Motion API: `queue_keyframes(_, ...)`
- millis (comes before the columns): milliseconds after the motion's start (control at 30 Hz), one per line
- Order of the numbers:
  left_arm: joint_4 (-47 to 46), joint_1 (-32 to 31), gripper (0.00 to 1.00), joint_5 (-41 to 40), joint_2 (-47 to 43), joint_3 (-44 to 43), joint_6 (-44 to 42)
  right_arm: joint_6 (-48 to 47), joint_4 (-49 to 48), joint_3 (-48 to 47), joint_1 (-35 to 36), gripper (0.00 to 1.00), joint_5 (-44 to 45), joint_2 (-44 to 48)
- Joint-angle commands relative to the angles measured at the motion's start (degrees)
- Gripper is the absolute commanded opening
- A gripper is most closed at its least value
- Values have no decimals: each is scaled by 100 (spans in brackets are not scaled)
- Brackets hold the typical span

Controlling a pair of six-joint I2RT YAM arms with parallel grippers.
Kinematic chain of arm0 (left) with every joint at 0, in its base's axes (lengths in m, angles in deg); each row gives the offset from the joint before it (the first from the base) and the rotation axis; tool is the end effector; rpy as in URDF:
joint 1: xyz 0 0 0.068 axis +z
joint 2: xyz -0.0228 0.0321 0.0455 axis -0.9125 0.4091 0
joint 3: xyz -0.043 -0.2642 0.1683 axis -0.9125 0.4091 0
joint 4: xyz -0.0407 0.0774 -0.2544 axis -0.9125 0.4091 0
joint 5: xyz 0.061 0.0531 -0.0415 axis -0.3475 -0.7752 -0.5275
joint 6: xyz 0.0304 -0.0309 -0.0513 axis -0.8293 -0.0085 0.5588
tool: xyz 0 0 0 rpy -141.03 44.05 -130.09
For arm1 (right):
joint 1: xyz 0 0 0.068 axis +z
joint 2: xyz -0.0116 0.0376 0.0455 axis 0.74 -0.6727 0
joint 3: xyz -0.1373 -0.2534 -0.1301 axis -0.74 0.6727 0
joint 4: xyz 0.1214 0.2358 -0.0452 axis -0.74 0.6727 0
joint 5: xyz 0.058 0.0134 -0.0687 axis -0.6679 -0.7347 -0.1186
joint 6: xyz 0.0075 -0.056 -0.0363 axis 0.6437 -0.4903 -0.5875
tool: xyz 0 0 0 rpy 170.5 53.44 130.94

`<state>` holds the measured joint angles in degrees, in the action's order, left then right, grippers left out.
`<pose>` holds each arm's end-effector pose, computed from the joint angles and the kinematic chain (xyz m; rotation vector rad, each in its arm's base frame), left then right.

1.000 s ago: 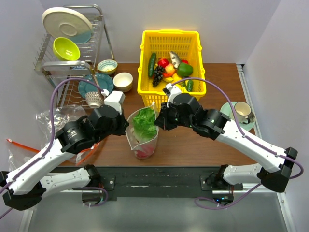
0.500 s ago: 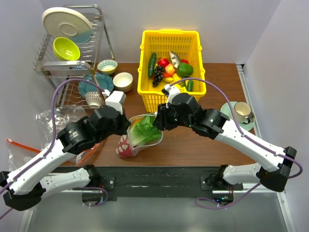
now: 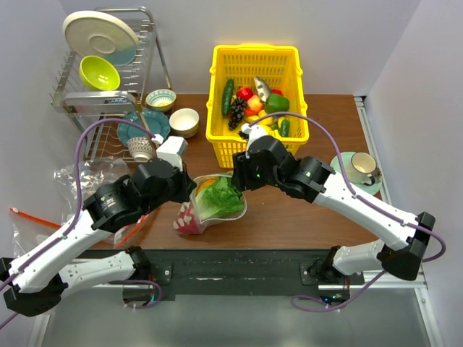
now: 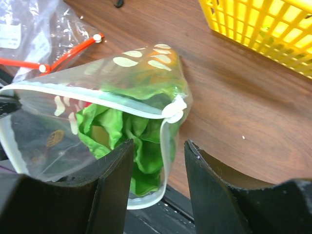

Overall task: Place the food in the zip-top bag and seal the zipper
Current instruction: Adjust the fake vegetable in the zipper food storage bag.

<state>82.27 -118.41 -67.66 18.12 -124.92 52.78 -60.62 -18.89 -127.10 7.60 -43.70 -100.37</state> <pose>0.1099 -0.1152 0.4100 0.1348 2.1687 -0.5468 0.1739 0.2348 0.4097 -0.4446 2.2394 0.5967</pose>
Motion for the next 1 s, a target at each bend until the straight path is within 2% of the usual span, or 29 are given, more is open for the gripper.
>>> queue_keyframes(0, -320, 0, 0, -2, -143, -148, -42, -129, 45, 42, -14, 50, 272, 196)
queue_keyframes(133, -320, 8, 0, 6, -143, -140, -33, -138, -104, 174, -14, 48, 72, 635)
queue_keyframes(200, -320, 0, 0, 7, -152, -140, -33, -234, -201, 332, -14, 41, -271, 906)
queue_keyframes(233, -329, 8, 0, -2, -143, -148, -33, -269, -306, 394, -14, 37, -751, 969)
queue_keyframes(333, -338, 8, 0, 7, -134, -157, -24, -226, -333, 570, -5, 0, -1526, 1040)
queue_keyframes(467, -355, 8, 0, -2, -91, -184, -33, 133, -543, 902, 39, 0, -2003, 1092)
queue_keyframes(700, -355, 8, 0, 15, -73, -210, -24, 310, -948, 1124, 118, 0, -1925, 865)
queue_keyframes(967, -311, 8, 0, 24, -108, -236, -7, 82, -1177, 633, 110, 0, -1012, -39)
